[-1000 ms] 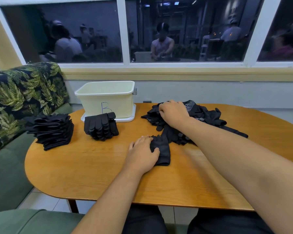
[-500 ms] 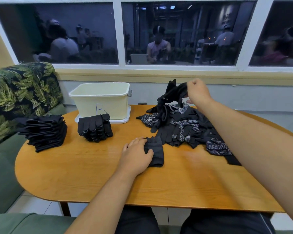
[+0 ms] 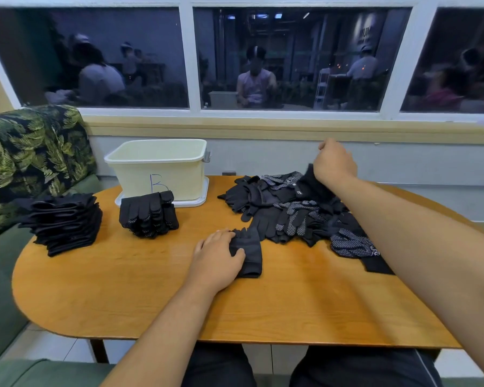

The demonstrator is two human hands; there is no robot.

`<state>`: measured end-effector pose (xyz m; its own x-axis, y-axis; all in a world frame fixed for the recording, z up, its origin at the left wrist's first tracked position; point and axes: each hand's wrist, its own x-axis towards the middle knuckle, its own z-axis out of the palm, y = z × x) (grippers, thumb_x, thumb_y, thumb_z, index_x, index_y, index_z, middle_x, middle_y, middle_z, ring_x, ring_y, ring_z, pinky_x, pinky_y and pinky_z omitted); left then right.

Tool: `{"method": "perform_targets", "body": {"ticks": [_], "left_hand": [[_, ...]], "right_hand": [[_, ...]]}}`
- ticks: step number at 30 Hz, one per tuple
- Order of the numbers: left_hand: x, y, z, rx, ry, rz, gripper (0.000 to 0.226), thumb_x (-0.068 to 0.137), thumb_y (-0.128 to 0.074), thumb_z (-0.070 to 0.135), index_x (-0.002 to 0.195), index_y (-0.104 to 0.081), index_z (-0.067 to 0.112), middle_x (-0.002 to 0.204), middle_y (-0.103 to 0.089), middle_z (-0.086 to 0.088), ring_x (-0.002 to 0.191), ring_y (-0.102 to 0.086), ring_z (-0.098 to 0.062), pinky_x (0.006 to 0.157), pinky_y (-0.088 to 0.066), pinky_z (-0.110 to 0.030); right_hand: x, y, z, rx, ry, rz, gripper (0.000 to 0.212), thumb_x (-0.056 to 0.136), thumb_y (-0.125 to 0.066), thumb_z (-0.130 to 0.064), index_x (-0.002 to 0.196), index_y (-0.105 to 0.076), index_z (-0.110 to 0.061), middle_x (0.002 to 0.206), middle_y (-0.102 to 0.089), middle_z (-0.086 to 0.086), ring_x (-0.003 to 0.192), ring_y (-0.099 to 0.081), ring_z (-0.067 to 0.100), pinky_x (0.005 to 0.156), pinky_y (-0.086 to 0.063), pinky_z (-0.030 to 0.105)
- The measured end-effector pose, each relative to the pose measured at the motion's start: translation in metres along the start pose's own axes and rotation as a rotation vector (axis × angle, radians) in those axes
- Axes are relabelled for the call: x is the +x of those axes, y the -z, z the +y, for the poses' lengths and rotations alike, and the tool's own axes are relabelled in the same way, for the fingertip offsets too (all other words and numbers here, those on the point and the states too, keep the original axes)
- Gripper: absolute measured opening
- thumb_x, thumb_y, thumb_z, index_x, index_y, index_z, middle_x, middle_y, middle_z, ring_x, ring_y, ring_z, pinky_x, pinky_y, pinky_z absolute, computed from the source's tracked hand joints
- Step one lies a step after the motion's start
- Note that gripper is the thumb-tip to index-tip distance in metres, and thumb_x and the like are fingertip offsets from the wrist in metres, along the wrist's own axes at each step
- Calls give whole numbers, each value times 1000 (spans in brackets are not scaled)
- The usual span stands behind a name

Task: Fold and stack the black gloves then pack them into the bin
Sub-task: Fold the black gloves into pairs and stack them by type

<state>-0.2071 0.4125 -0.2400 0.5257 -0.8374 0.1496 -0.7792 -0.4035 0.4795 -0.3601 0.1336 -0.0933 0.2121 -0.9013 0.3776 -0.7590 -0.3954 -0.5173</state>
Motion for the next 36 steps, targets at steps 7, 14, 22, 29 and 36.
{"method": "perform_targets", "body": {"ticks": [7,14,22,29,36], "left_hand": [[1,-2,-1,14,-6,-4,59,104,-47,50,159,-44,29,169,-35,11,157,-27,-10,131,-16,-40],[2,-3,-2,15,-7,1,59,104,-47,50,159,-44,29,169,-36,10,157,-27,-10,131,-16,-40],[2,-2,-2,4,-12,-7,59,105,-48,49,160,-43,29,169,-35,11,157,-26,-11,131,-16,-42],[1,0,0,-1,-8,-5,59,104,-48,50,159,-44,28,168,-37,11,155,-29,-11,130,-18,-42],[-2,2,2,0,-14,14,58,104,-48,50,159,-44,29,167,-38,11,155,-29,-11,130,-18,-39]], "right_hand": [[-28,-52,-25,-194,469,-309,33,105,-48,-19,128,-68,-30,133,-70,5,124,-61,34,101,-52,48],[-45,-89,-46,-666,923,-470,63,104,-54,-6,157,-46,-39,170,-31,-3,150,-33,30,111,-42,52],[-21,-69,-62,-691,1077,-222,14,94,-63,-23,105,-64,-32,140,-61,-6,137,-46,24,103,-42,44],[-4,4,-77,15,655,-291,16,80,-63,-37,86,-62,-22,100,-73,1,97,-61,25,85,-46,35],[1,28,-93,457,468,-478,14,100,-74,-30,104,-65,-20,97,-69,5,78,-65,17,64,-62,39]]}}
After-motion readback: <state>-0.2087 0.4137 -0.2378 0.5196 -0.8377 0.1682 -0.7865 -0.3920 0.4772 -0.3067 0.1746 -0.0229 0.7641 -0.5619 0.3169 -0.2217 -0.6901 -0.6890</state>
